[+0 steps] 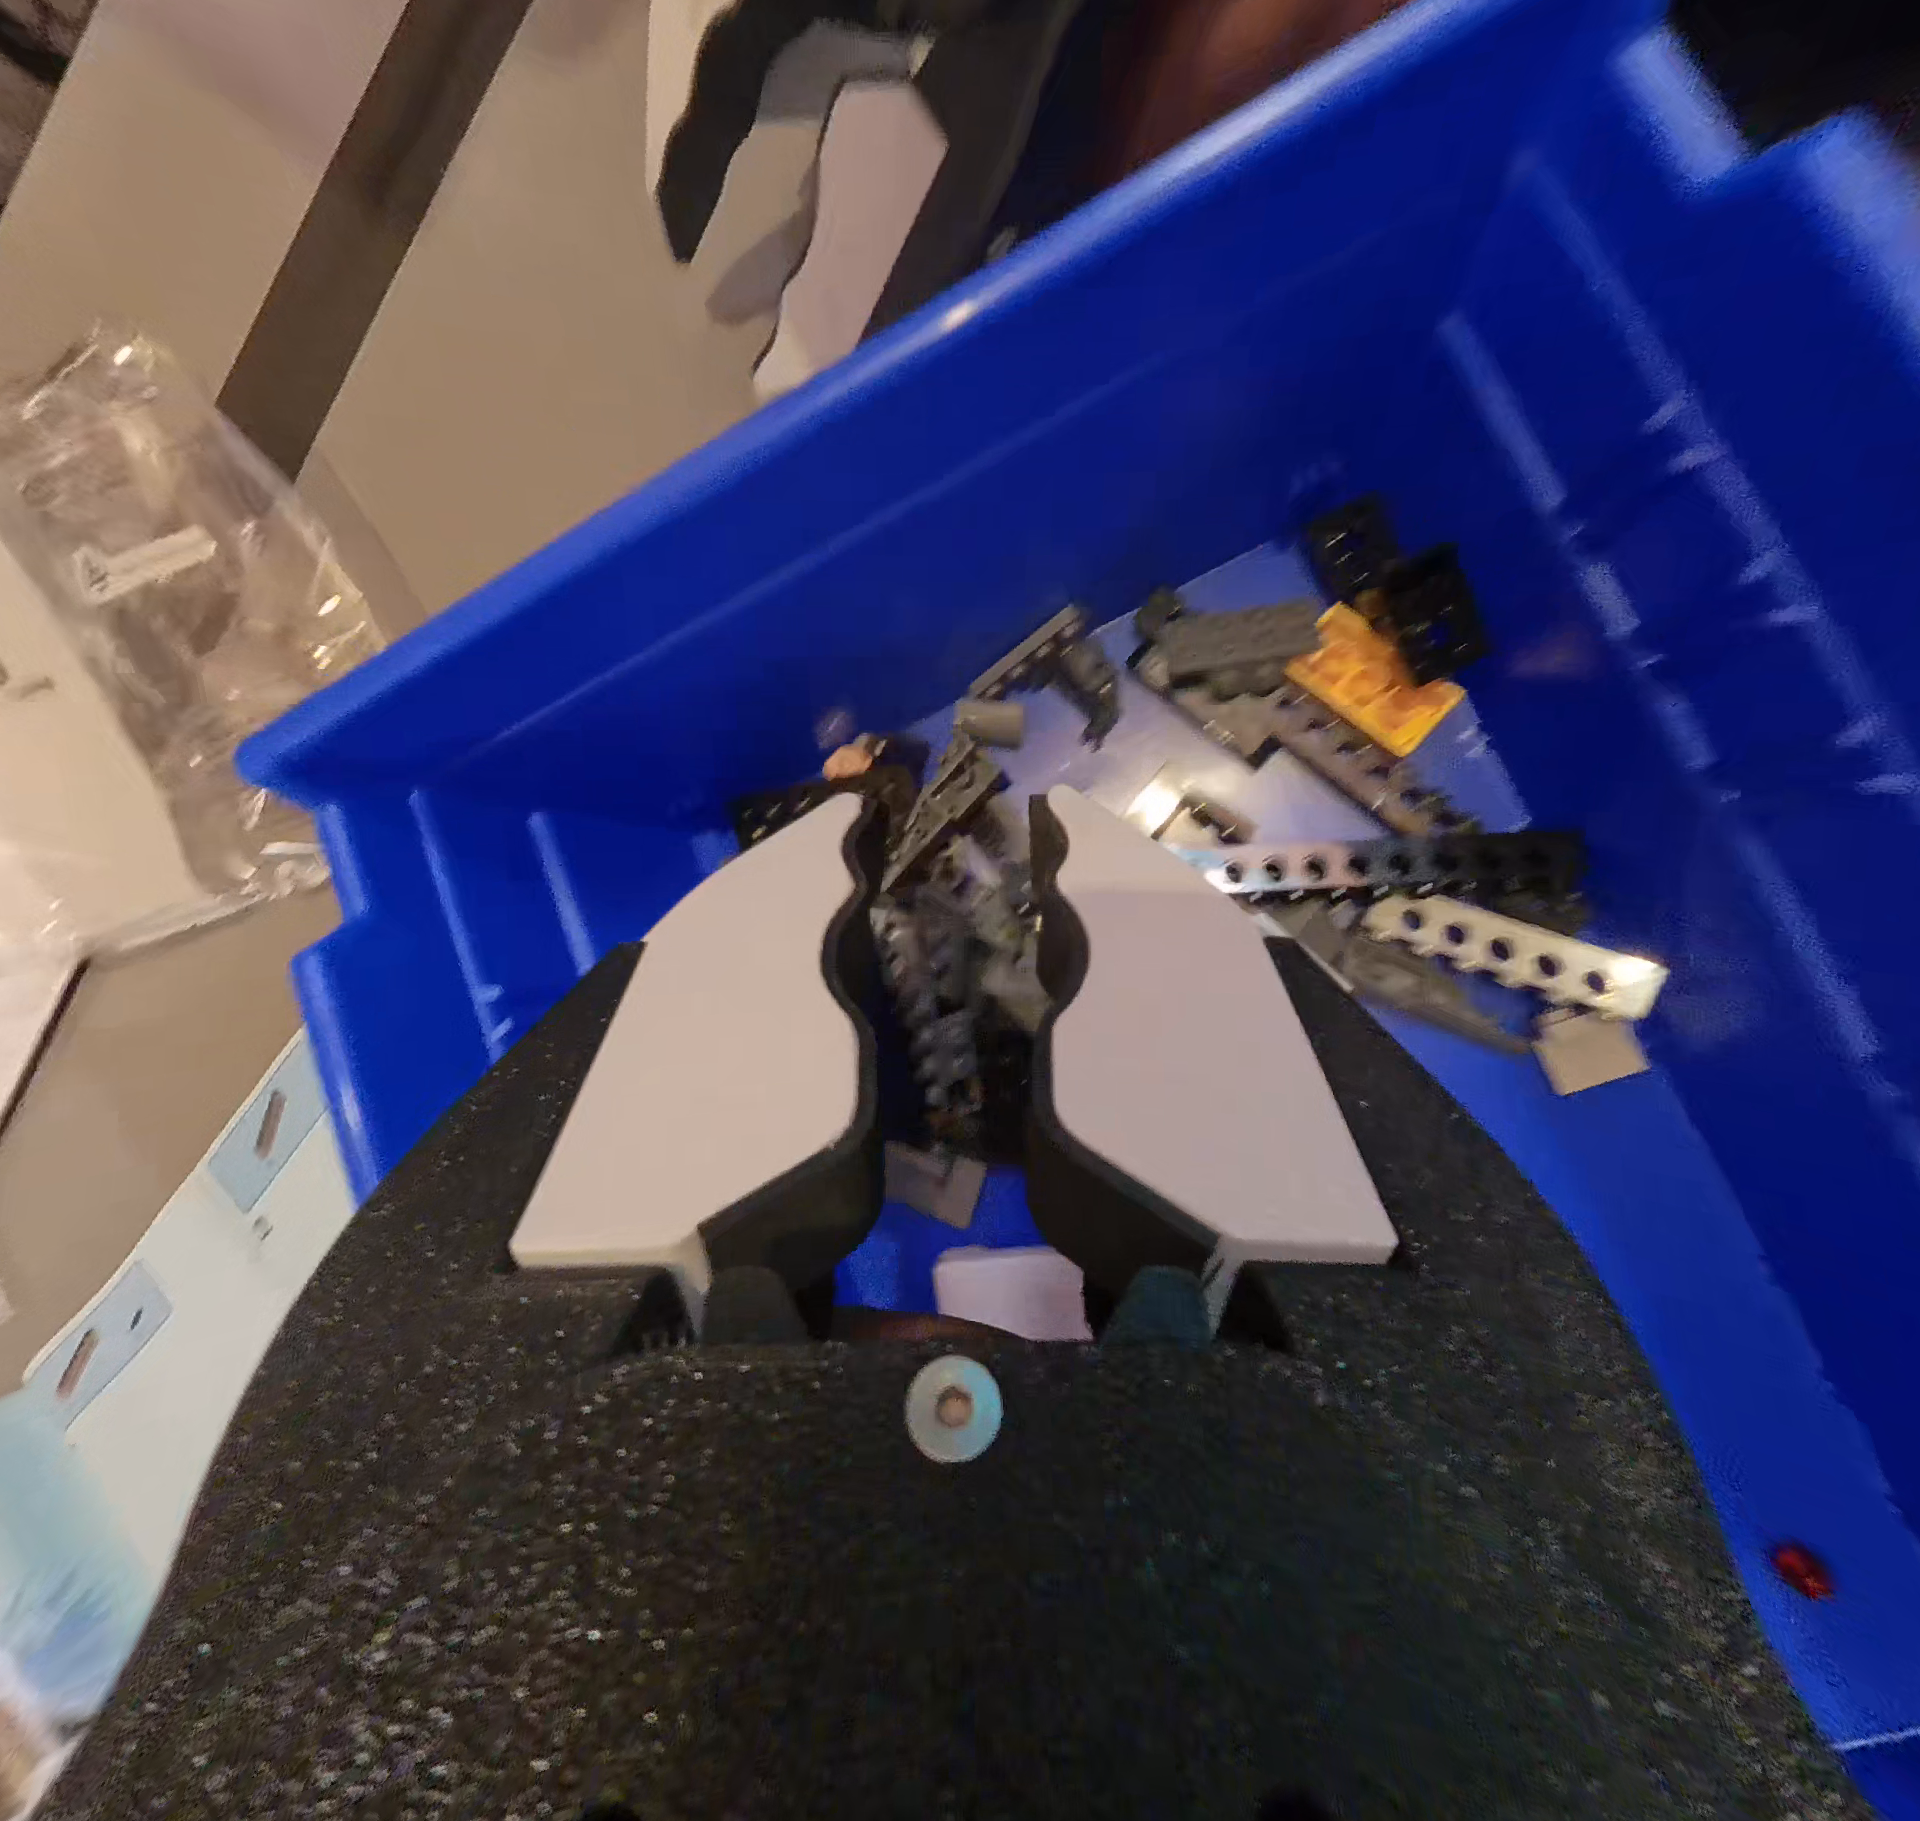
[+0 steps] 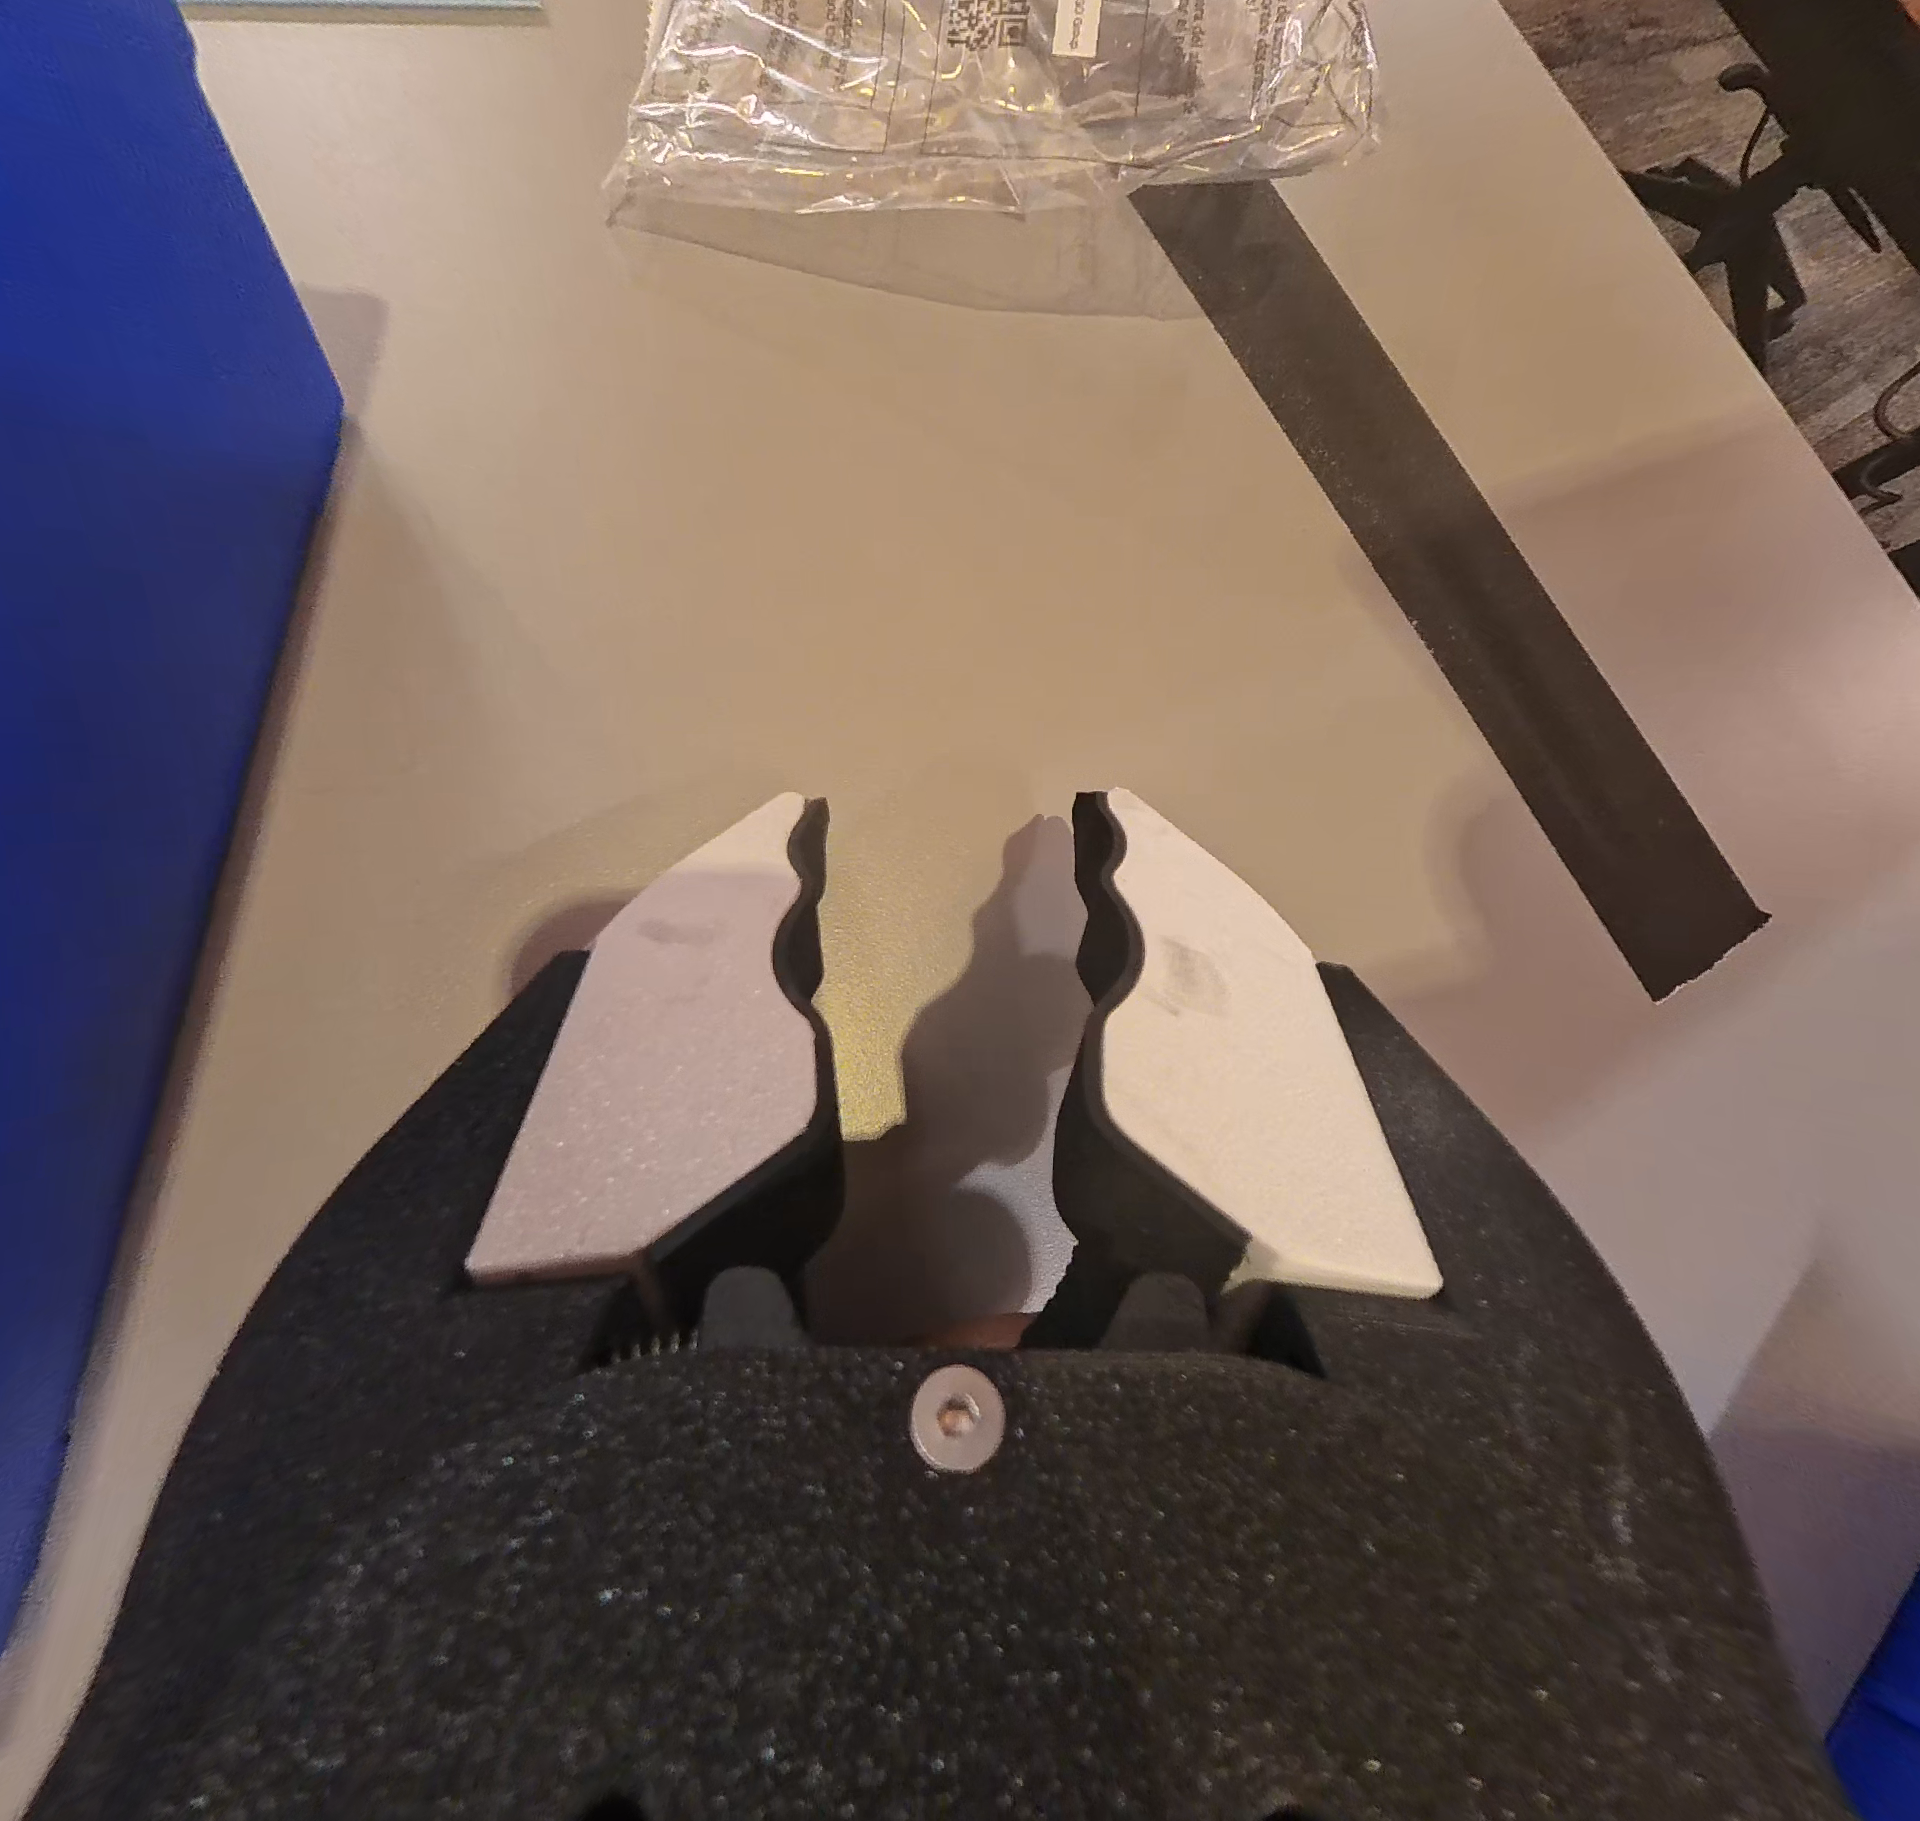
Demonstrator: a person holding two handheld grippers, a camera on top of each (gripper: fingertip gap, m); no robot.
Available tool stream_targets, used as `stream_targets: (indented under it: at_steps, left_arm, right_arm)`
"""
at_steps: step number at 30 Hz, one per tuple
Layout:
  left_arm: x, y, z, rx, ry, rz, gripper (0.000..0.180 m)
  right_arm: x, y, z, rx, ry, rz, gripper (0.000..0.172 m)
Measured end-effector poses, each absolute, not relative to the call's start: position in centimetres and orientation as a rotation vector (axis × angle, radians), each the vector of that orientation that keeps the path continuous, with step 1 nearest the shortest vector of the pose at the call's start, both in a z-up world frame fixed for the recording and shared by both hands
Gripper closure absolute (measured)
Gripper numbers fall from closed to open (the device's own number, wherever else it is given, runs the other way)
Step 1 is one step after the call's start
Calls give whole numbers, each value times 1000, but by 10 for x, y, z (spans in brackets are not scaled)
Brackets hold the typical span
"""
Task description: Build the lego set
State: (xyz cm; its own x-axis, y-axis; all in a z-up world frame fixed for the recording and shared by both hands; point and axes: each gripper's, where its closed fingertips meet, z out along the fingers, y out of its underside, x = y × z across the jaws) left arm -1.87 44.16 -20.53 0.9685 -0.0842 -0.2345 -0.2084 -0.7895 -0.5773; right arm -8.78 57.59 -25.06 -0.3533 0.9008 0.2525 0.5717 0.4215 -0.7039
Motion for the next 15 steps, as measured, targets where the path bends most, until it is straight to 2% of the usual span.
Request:
stream_targets:
  at_steps: [5, 15]
  left_arm:
    - [14, 464, -214, -2461, 231, 56, 161]
    - [4, 475, -245, -2526, 199, 87, 164]
  right_arm:
    - [-88, 576, -250, -1237, -2053, 679, 125]
    - [-88, 576, -251, -1239, -2058, 683, 125]
